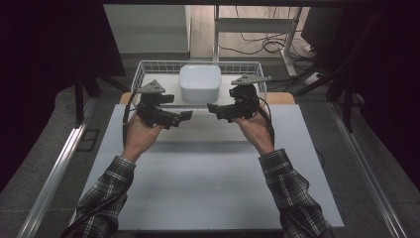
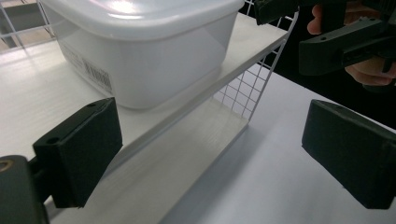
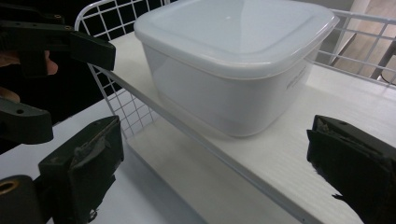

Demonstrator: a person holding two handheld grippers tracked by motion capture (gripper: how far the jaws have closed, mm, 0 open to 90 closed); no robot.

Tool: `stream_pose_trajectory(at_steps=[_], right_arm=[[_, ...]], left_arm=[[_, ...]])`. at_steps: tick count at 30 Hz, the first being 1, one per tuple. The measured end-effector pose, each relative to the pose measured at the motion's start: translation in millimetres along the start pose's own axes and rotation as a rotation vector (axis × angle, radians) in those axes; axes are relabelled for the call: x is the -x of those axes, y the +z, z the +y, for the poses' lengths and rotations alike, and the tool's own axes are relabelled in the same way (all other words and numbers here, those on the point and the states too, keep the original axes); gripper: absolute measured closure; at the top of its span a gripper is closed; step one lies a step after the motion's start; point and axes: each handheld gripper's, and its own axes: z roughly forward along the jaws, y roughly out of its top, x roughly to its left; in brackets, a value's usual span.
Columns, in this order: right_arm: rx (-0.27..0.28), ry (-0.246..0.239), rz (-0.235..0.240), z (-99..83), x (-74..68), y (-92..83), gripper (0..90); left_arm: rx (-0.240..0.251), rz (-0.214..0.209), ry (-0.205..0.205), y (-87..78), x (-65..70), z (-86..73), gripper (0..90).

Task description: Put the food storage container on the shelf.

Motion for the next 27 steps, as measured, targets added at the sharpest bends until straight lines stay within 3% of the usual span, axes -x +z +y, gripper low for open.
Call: stream_pose_trajectory(at_steps=[6,19,27], right_arm=[[-0.008,-0.004,0.013,-6.0,-3.7,-1.9,3.5],[-0.015,-0.028,0.020,-19.2,-10.5,-8.7,3.5],[-0.031,-0.052,0.024,-31.6,-18.0,-9.4,3.3]], left_arm=[[0.005,-0.003,0.004,-1.9,4.2,-8.5,3.9],[0.036,-0.041,-0.028,-8.7,11.3,-27.7,4.0],[0.024,-0.030,-0.022,-10.0,17.7,-38.8,4.7]])
